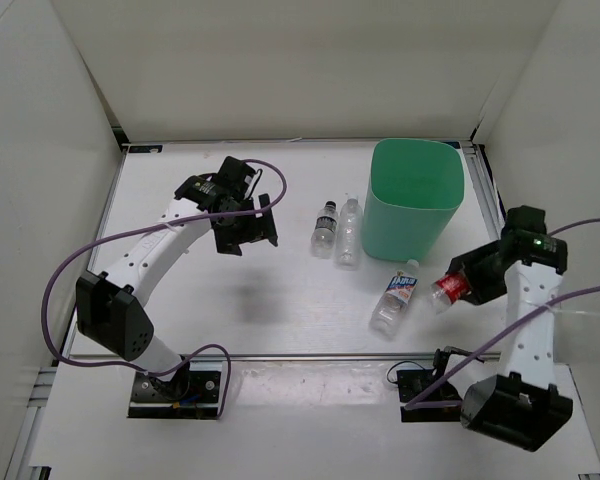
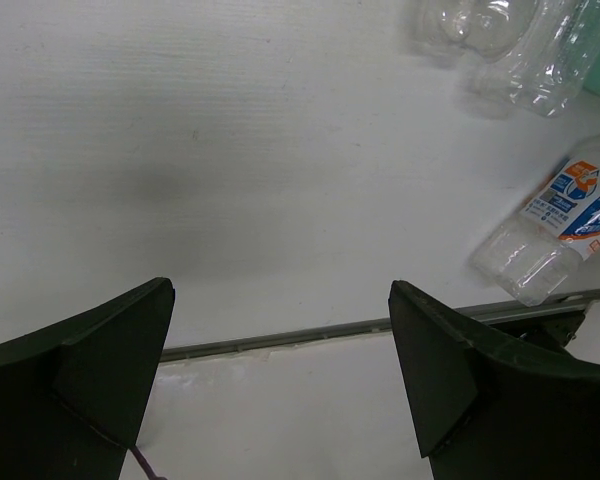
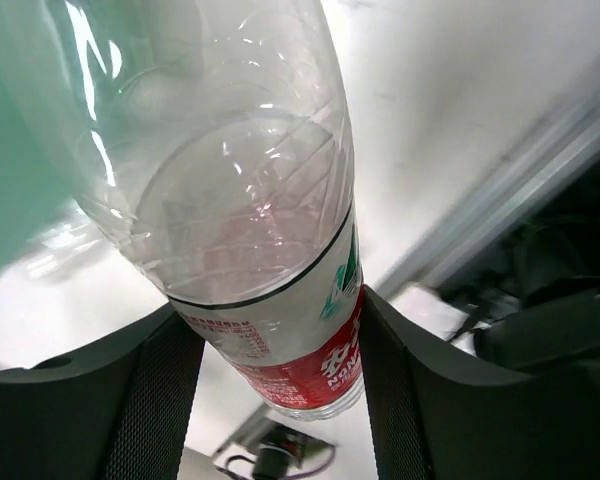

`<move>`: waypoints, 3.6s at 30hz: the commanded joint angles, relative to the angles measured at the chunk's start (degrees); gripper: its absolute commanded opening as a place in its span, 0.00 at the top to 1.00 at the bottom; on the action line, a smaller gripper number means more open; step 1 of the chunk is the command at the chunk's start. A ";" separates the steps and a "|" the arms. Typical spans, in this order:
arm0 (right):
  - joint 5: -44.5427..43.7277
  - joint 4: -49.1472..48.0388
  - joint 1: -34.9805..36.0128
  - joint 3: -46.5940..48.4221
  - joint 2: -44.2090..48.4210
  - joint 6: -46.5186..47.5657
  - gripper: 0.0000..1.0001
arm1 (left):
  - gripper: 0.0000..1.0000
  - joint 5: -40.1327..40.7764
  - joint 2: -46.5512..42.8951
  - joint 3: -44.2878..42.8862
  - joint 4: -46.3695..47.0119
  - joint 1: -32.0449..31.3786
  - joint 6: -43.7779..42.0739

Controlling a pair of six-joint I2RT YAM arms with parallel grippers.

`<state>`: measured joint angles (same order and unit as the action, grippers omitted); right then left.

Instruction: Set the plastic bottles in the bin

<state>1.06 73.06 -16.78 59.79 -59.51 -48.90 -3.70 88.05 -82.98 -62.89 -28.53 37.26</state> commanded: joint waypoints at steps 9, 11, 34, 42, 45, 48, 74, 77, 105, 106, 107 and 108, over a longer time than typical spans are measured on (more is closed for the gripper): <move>10.00 6.06 -0.19 50.14 -11.74 1.19 0.87 | 0.00 -3.06 -1.03 -3.94 1.63 -0.29 -1.22; 13.26 2.11 0.51 52.09 -14.31 -0.31 0.92 | 0.00 -3.06 -1.82 -3.94 1.63 -0.29 -1.22; -13.75 -11.52 24.69 38.82 -8.14 10.49 0.00 | 0.00 -1.22 -6.40 1.51 1.19 -0.29 -1.57; -1.76 -15.05 28.72 -0.93 12.82 1.11 0.00 | 0.00 -2.53 -4.12 -0.42 2.95 0.76 -2.19; -1.76 -18.10 30.57 -10.61 15.73 -1.46 0.00 | 0.00 -4.02 -2.80 -0.43 3.48 1.28 -2.89; -0.01 -22.50 31.62 -15.22 14.52 -0.93 0.00 | 0.00 -4.73 -1.66 -0.43 3.48 1.29 -3.42; 2.54 -12.37 33.91 -15.60 10.70 -1.81 0.76 | 0.00 -4.82 -6.13 3.97 2.42 2.51 -4.47; 1.14 -4.45 33.91 -4.57 14.84 -2.34 0.82 | 0.00 -4.82 -6.14 4.67 3.03 3.04 -4.47; -19.52 -15.68 30.22 44.78 -18.01 7.51 0.00 | 0.00 -15.10 8.17 -6.57 14.20 3.67 -3.86; -19.52 -14.01 30.22 46.63 -18.01 7.51 0.00 | 0.00 -15.10 9.06 -7.19 15.07 3.66 -3.33; -19.52 -11.56 30.22 48.21 -18.01 7.51 0.00 | 0.00 -15.89 10.03 -7.98 15.69 3.66 -3.33; -19.52 -10.92 30.22 49.27 -16.97 7.51 0.00 | 0.00 -16.59 12.12 -9.81 15.70 3.66 -3.33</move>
<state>-17.54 59.64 13.47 103.96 -79.79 -42.83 -17.28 97.97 -88.40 -50.04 -24.53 33.47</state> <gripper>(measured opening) 0.998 1.000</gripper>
